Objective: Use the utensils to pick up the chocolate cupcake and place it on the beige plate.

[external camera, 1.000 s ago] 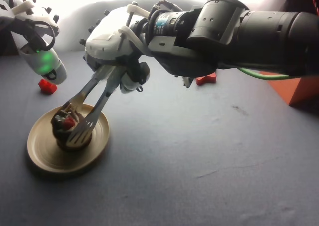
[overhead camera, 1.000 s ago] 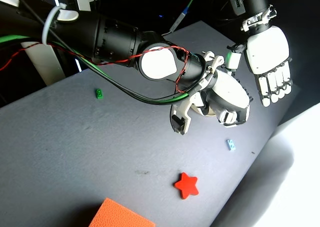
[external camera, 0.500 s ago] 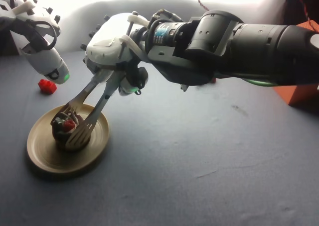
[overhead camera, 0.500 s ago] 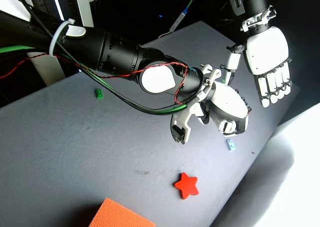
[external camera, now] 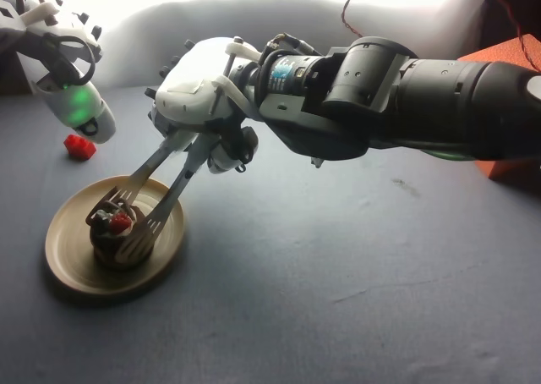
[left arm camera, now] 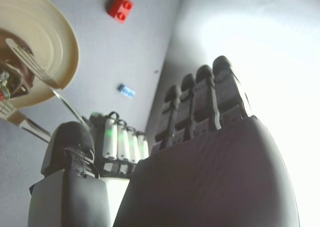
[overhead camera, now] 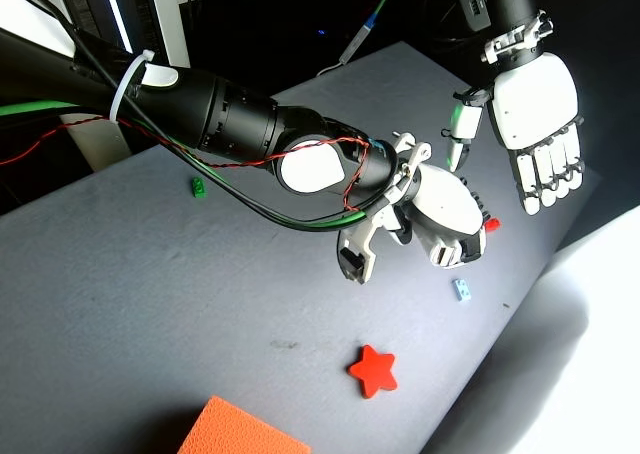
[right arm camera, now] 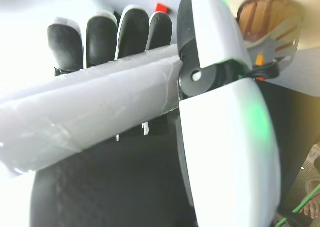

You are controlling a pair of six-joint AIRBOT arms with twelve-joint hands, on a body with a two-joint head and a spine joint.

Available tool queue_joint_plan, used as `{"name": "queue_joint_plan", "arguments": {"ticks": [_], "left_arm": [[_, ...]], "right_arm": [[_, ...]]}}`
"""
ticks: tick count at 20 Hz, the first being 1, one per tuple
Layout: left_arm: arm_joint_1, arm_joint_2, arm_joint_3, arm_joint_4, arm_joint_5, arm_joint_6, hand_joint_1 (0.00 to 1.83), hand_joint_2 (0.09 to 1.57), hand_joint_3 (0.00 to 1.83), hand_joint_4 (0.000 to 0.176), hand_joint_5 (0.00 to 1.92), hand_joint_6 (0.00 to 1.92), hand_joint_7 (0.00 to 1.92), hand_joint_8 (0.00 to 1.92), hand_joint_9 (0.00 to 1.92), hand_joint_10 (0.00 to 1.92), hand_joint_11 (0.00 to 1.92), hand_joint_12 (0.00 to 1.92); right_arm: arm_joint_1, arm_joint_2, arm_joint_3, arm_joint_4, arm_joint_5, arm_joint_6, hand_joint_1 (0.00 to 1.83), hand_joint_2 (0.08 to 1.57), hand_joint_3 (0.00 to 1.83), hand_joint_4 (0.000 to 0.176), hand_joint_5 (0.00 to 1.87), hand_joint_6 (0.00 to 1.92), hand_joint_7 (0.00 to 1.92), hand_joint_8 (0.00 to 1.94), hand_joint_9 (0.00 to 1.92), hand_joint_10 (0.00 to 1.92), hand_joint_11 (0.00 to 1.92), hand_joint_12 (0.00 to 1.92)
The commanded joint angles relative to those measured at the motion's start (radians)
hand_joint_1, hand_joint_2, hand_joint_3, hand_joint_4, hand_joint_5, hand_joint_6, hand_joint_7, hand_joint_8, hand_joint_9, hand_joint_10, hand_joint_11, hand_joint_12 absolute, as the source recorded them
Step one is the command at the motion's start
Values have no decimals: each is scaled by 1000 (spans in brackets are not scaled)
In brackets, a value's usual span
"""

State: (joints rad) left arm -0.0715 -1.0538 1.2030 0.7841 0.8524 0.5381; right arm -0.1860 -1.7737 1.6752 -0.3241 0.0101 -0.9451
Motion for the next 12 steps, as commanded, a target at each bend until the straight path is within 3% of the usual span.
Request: {"name": "queue_joint_plan", "arguments": {"ticks": [1,4,5,6,7,8,9,12], "left_arm": [[-10,8,2,63,-29,6,322,1127,0,0,0,0,5,2,0,0,0,0],[-11,8,3,63,-29,6,303,1131,0,0,0,0,17,6,9,4,0,0],[-11,8,3,63,-29,6,304,1133,0,0,0,0,24,8,11,4,0,0],[-11,8,3,63,-29,6,303,1130,0,0,0,0,19,6,1,0,0,0],[-11,8,2,63,-29,6,295,1130,0,0,0,0,21,5,11,4,0,0],[-11,8,2,63,-29,6,300,1130,0,0,0,0,16,3,12,4,0,0],[-11,8,3,63,-29,6,300,1126,0,0,0,0,23,5,20,7,0,0],[-11,8,2,63,-29,6,297,1131,0,0,0,0,13,0,13,2,0,0]], "right_arm": [[7,4,4,-1,111,-11,1348,1208,2,0,722,1292,775,1303,775,1464,615,1715],[7,4,10,-1,115,-11,1337,1200,0,0,699,1295,816,1244,834,1404,694,1631],[7,4,11,-1,115,-12,1332,1214,3,0,678,1308,785,1295,795,1475,649,1689],[7,5,12,-1,115,-15,1198,1233,3,0,681,1354,804,1346,675,1386,603,1729],[7,5,13,-1,115,-19,1298,1233,1,0,649,1366,767,1334,744,1490,576,1736],[7,6,14,-1,115,-21,1190,1243,1,0,661,1382,798,1360,671,1384,615,1721],[7,6,16,-1,115,-22,1159,1258,1,0,650,1399,778,1415,627,1399,578,1735],[10,6,18,-1,115,-28,1160,1244,0,0,697,1331,786,1405,653,1320,639,1653]]}}
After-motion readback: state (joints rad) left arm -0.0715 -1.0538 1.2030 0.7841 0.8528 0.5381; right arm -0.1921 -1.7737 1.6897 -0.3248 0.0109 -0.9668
